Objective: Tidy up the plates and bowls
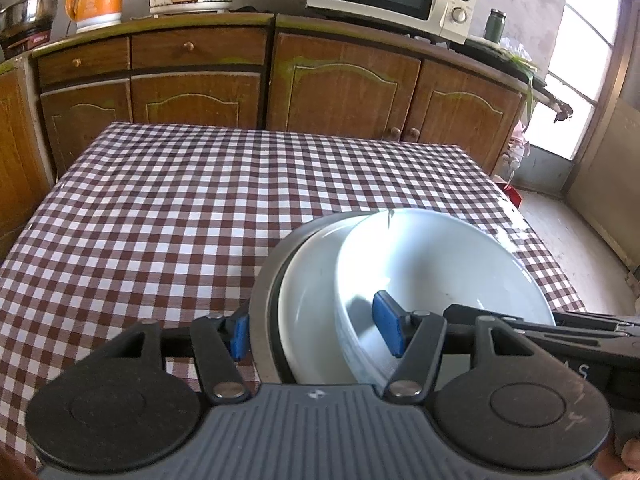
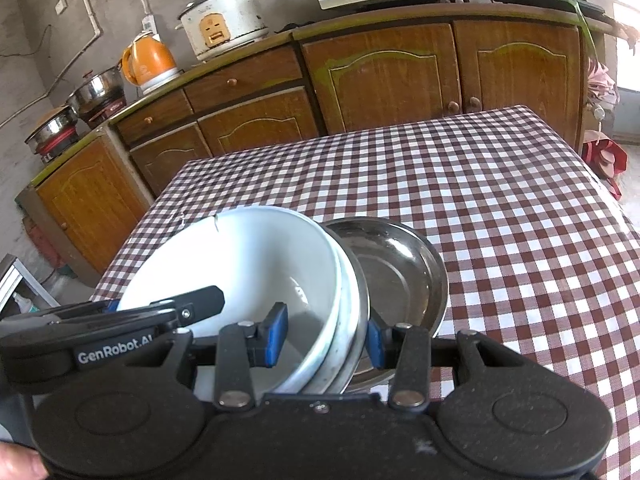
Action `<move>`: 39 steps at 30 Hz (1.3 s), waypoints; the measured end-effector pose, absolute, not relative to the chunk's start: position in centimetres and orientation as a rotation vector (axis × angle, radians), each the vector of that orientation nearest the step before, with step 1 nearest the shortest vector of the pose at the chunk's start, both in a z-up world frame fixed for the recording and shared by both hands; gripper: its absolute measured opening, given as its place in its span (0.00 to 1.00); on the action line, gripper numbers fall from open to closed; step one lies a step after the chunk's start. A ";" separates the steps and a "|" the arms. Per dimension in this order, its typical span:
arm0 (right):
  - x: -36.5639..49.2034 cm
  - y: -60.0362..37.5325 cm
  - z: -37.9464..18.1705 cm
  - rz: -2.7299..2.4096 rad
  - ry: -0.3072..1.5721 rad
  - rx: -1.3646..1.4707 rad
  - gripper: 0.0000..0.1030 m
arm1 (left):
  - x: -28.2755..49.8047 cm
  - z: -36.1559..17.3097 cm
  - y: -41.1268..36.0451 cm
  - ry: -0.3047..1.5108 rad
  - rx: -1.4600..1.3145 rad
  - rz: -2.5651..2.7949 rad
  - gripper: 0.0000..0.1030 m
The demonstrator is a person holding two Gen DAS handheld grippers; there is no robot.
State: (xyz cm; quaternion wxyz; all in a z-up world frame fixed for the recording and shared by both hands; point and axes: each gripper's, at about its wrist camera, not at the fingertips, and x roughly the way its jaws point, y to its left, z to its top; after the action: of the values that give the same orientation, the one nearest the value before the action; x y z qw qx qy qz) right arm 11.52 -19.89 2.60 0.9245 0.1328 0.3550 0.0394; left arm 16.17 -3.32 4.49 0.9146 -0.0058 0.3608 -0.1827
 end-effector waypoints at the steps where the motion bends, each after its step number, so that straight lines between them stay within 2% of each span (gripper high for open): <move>1: 11.6 -20.0 2.5 0.079 0.730 0.275 0.49 | 16.3 4.4 -3.5 0.744 -0.010 -0.378 0.60; 39: 17.3 -22.9 -1.4 0.031 0.774 0.297 0.49 | 21.4 1.0 -6.1 0.801 -0.005 -0.419 0.60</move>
State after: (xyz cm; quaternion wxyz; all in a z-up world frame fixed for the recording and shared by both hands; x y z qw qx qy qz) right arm 17.33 -22.91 -1.43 0.9152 0.1444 0.3759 0.0150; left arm 21.37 -6.12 1.04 0.8995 -0.0025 0.3872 -0.2026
